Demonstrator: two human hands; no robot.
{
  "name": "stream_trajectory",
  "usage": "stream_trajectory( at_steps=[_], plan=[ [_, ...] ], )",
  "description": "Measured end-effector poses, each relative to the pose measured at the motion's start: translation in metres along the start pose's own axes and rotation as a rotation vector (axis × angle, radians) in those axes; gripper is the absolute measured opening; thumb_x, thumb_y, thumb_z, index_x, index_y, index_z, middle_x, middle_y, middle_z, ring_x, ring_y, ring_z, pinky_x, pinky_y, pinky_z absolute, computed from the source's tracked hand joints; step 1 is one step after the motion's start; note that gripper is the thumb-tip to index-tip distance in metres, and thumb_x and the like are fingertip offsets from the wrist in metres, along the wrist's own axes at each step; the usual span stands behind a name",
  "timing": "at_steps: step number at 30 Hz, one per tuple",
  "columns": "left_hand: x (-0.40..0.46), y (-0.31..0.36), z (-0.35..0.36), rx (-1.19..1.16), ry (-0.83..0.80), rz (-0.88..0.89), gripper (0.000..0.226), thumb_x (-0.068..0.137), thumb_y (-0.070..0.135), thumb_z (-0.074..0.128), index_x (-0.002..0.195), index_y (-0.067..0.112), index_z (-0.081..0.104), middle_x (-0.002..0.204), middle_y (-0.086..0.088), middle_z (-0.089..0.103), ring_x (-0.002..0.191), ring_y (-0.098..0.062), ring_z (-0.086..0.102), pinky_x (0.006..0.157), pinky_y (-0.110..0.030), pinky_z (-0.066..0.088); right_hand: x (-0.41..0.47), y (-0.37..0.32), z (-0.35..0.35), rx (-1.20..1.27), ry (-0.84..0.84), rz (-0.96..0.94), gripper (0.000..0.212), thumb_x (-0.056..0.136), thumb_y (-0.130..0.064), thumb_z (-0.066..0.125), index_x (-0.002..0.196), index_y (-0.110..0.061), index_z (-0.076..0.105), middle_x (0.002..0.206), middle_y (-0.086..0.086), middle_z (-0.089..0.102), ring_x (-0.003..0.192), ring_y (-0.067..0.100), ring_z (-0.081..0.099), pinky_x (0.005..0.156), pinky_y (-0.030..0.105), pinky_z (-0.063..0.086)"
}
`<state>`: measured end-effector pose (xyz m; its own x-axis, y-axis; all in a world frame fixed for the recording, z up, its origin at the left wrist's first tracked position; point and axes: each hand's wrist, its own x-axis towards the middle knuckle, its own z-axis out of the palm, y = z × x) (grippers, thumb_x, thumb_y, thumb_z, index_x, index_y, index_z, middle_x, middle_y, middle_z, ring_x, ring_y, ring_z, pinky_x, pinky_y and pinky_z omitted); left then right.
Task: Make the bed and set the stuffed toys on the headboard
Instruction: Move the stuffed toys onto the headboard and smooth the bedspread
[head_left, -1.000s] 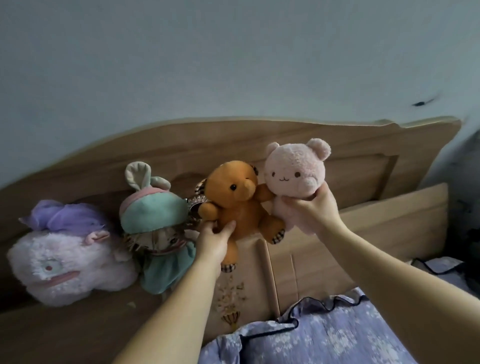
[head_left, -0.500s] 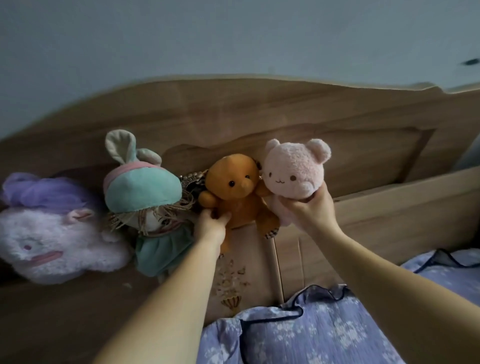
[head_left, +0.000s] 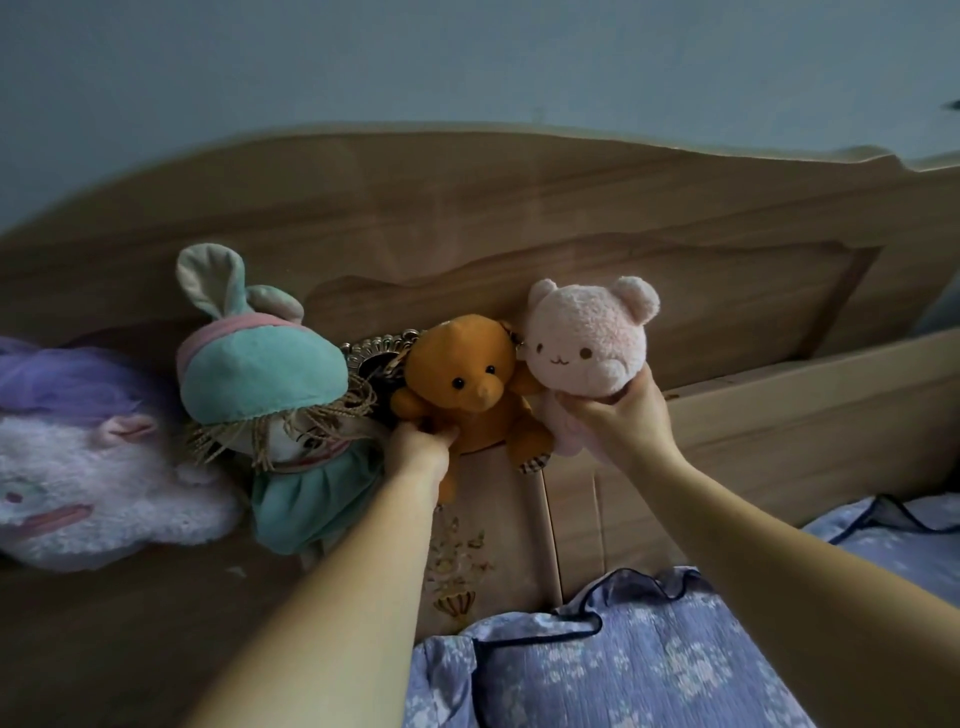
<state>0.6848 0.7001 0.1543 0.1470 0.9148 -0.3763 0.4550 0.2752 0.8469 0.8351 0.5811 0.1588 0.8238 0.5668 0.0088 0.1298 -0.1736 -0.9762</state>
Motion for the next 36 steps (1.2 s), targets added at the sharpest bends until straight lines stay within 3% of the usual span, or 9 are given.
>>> stream_trajectory(
  at_steps=[9, 15, 22, 26, 28, 30, 32, 34, 36],
  plan=[
    [-0.013, -0.007, 0.01, 0.03, 0.144, 0.03, 0.041, 0.086, 0.028, 0.062, 0.122, 0.008, 0.055, 0.126, -0.014, 0.059, 0.114, -0.037, 0.056, 0.096, -0.05, 0.046, -0.002, -0.006, -0.008, -0.026, 0.028, 0.01, 0.066, 0.067, -0.025, 0.082, 0.124, -0.024, 0.05, 0.103, -0.01, 0.06, 0.098, 0.011, 0.059, 0.08, 0.03, 0.052],
    [-0.028, -0.009, 0.013, 0.178, 0.243, 0.121, 0.051, 0.084, 0.037, 0.062, 0.124, 0.01, 0.047, 0.13, -0.014, 0.054, 0.117, -0.036, 0.052, 0.097, -0.051, 0.044, -0.002, -0.009, -0.007, -0.034, 0.069, 0.048, 0.067, 0.062, -0.036, 0.081, 0.122, -0.027, 0.05, 0.108, -0.008, 0.064, 0.099, 0.013, 0.062, 0.084, 0.039, 0.057],
    [-0.049, -0.012, 0.014, 0.214, 0.314, 0.19, 0.069, 0.088, 0.028, 0.06, 0.145, 0.008, 0.028, 0.146, -0.013, 0.037, 0.133, -0.032, 0.037, 0.108, -0.044, 0.031, -0.007, -0.013, -0.014, -0.032, 0.089, 0.061, 0.067, 0.063, -0.034, 0.082, 0.121, -0.029, 0.049, 0.108, -0.008, 0.064, 0.098, 0.013, 0.062, 0.084, 0.04, 0.057],
    [-0.068, -0.013, 0.02, 0.19, 0.399, 0.239, 0.048, 0.085, 0.019, 0.063, 0.13, 0.014, 0.048, 0.135, -0.013, 0.044, 0.123, -0.034, 0.043, 0.101, -0.048, 0.038, -0.009, -0.014, -0.019, -0.035, 0.095, 0.052, 0.068, 0.063, -0.036, 0.082, 0.122, -0.03, 0.049, 0.108, -0.009, 0.063, 0.1, 0.013, 0.062, 0.084, 0.039, 0.057],
    [-0.077, -0.014, 0.024, 0.165, 0.448, 0.399, 0.035, 0.079, 0.01, 0.065, 0.113, 0.011, 0.058, 0.12, -0.016, 0.049, 0.109, -0.038, 0.049, 0.09, -0.048, 0.044, -0.009, -0.014, -0.022, -0.036, 0.106, 0.054, 0.064, 0.064, -0.034, 0.081, 0.119, -0.031, 0.049, 0.105, -0.011, 0.062, 0.099, 0.013, 0.062, 0.083, 0.037, 0.056],
    [-0.081, -0.013, 0.03, 0.133, 0.421, 0.676, 0.027, 0.074, 0.004, 0.063, 0.101, 0.007, 0.062, 0.106, -0.017, 0.053, 0.093, -0.037, 0.056, 0.077, -0.041, 0.049, -0.009, -0.015, -0.027, -0.031, 0.107, 0.053, 0.057, 0.062, -0.034, 0.082, 0.11, -0.036, 0.051, 0.1, -0.014, 0.062, 0.096, 0.011, 0.062, 0.081, 0.035, 0.056],
    [-0.085, -0.007, 0.039, 0.098, 0.329, 0.854, 0.029, 0.072, 0.004, 0.057, 0.101, 0.005, 0.062, 0.104, -0.014, 0.052, 0.085, -0.03, 0.057, 0.072, -0.035, 0.052, -0.007, -0.015, -0.033, -0.053, 0.1, 0.053, 0.052, 0.054, -0.037, 0.081, 0.099, -0.037, 0.055, 0.099, -0.011, 0.065, 0.092, 0.01, 0.064, 0.076, 0.033, 0.057],
    [-0.088, 0.006, 0.05, 0.062, 0.192, 0.872, 0.036, 0.075, 0.003, 0.055, 0.111, 0.005, 0.059, 0.109, -0.011, 0.05, 0.087, -0.025, 0.056, 0.077, -0.036, 0.052, -0.005, -0.015, -0.04, -0.051, 0.099, 0.055, 0.038, 0.05, -0.033, 0.076, 0.085, -0.035, 0.059, 0.09, -0.011, 0.067, 0.087, 0.008, 0.064, 0.071, 0.029, 0.056],
    [-0.097, 0.023, 0.06, -0.003, 0.045, 0.7, 0.047, 0.082, 0.002, 0.057, 0.127, 0.01, 0.05, 0.123, -0.009, 0.048, 0.103, -0.019, 0.053, 0.091, -0.032, 0.048, -0.002, -0.015, -0.047, -0.025, 0.091, 0.049, 0.028, 0.055, -0.02, 0.076, 0.074, -0.033, 0.06, 0.081, -0.012, 0.067, 0.084, 0.01, 0.065, 0.07, 0.029, 0.056]
  ],
)
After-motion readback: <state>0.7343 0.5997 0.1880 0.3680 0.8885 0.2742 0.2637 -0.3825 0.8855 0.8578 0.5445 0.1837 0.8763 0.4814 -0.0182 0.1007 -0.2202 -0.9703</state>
